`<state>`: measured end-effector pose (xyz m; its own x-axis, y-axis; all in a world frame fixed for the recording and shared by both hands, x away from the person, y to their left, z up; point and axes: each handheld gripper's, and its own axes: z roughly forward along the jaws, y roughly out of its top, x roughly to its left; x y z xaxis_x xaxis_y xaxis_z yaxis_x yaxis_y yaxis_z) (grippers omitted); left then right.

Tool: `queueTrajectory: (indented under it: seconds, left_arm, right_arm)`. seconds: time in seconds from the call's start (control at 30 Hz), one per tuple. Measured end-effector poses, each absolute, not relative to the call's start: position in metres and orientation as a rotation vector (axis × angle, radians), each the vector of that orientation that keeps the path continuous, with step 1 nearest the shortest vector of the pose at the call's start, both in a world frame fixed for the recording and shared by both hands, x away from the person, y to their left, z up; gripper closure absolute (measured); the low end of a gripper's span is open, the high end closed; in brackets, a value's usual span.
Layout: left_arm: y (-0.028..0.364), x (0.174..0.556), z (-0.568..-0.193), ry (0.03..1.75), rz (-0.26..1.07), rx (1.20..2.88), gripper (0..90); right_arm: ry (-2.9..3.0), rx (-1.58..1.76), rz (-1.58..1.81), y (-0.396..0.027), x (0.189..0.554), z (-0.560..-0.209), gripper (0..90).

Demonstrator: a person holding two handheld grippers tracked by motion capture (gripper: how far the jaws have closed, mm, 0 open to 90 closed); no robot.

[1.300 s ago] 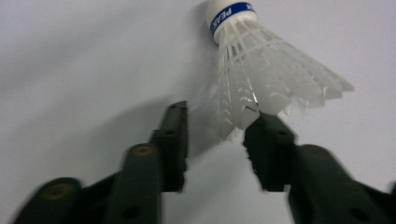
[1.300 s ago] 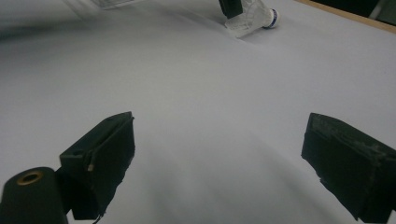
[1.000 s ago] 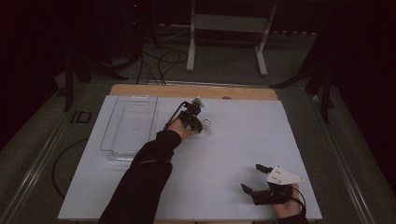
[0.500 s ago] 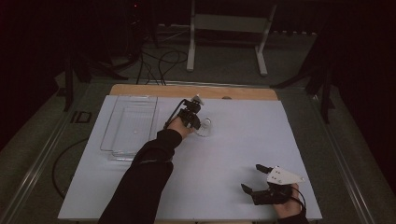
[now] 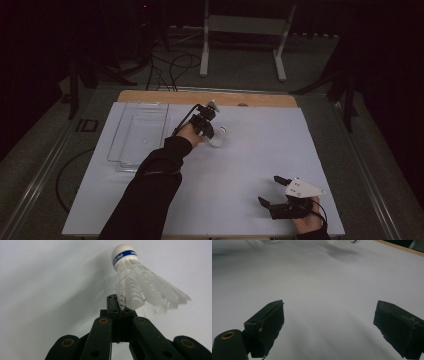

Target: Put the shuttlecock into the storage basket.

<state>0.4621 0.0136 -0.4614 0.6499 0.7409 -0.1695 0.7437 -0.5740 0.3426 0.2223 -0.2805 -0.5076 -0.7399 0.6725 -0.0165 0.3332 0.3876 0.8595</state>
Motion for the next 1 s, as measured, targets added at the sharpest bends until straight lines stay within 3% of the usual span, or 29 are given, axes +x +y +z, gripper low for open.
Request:
queueTrajectory:
  seconds: [1.0]
  left_arm:
    - [0.027,0.422,-0.421,0.982,-0.017,2.546,90.0]
  right_arm:
    - [2.252,0.872,1.255,-0.282,0.223,-0.508,9.7]
